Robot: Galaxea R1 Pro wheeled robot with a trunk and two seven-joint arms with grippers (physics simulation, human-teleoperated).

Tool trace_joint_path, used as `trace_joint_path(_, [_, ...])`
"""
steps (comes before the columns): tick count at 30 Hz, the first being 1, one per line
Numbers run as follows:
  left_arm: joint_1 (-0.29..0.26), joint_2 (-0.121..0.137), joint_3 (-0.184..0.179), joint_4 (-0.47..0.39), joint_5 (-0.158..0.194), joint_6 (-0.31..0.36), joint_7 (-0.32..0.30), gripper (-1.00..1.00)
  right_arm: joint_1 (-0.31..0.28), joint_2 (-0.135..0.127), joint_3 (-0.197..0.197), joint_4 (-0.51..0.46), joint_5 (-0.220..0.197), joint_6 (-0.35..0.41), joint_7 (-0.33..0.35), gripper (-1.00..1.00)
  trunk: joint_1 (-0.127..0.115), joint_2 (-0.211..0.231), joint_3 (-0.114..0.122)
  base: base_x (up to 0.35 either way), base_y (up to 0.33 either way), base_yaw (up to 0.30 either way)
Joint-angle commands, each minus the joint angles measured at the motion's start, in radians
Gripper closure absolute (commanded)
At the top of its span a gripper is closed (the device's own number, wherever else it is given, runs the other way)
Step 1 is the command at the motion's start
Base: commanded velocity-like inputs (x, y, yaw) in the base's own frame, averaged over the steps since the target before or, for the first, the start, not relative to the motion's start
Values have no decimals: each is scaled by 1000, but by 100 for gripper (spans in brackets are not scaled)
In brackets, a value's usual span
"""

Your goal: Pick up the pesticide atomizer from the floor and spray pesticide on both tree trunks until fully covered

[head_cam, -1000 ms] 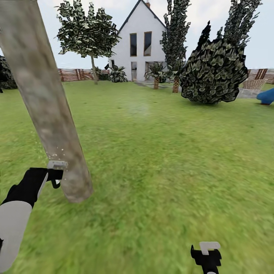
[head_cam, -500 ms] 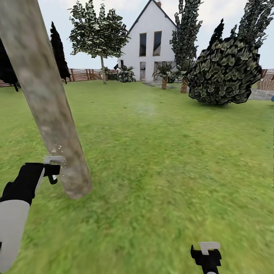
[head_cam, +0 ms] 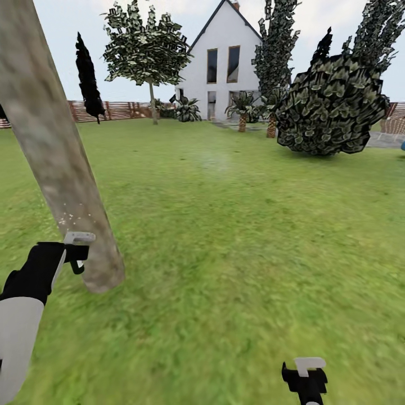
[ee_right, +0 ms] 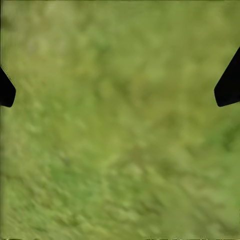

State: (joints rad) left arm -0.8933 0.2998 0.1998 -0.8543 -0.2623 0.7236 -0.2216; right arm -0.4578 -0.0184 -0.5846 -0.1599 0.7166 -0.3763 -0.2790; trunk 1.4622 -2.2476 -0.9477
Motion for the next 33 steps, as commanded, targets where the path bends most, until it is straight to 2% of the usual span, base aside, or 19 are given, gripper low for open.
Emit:
trace_joint_path(1, [-1,-1,3,-1,-12,3,-9,100,-1,0,-8,2,10,-4,-3,-100,0,0,-1,0,-274,223])
trace_joint_path(3, [0,0,5,4,-12,3,-4,100,-1,0,-8,2,10,-4,-3,-100,0,0,-1,22,-274,257])
trace_joint_path(6, [3,6,4,15,-11,3,66,100,-1,0,-8,2,10,-4,-3,-100,0,0,-1,152,-243,274])
trace_joint_path(8, [3,6,4,16,-9,3,86,100,-1,0,-8,2,10,-4,-3,-100,0,0,-1,226,-191,213])
trace_joint_path(12, [2,-3,10,17,-1,5,91,100,-1,0,-8,2,11,-6,-3,-100,0,0,-1,241,-179,22])
trace_joint_path(18, [3,6,27,37,-3,4,91,100,-1,0,-8,2,10,-5,-3,-100,0,0,-1,242,-176,0])
trace_joint_path(21, [3,-9,26,48,-2,3,94,100,-1,0,-8,2,10,-6,-3,-100,0,0,-1,242,-176,108])
trace_joint_path(23, [3,-9,30,56,-2,3,94,100,-1,0,-8,2,10,-5,-4,-100,0,0,-1,242,-176,256])
trace_joint_path(26, [11,11,75,97,-8,1,96,100,-1,0,-8,2,10,-5,-3,-100,0,0,-1,219,-174,275])
trace_joint_path(28, [40,18,99,102,-10,-4,98,100,-1,0,-8,2,10,-5,-3,-100,0,0,-1,140,-94,278])
trace_joint_path(31, [62,4,102,105,-7,-6,127,100,-1,0,-8,2,10,-5,-3,-100,0,0,-1,17,-10,278])
trace_joint_path(33, [62,-26,101,105,-9,-5,130,100,-1,0,-8,2,10,-6,-3,-100,0,0,-1,1,-1,278])
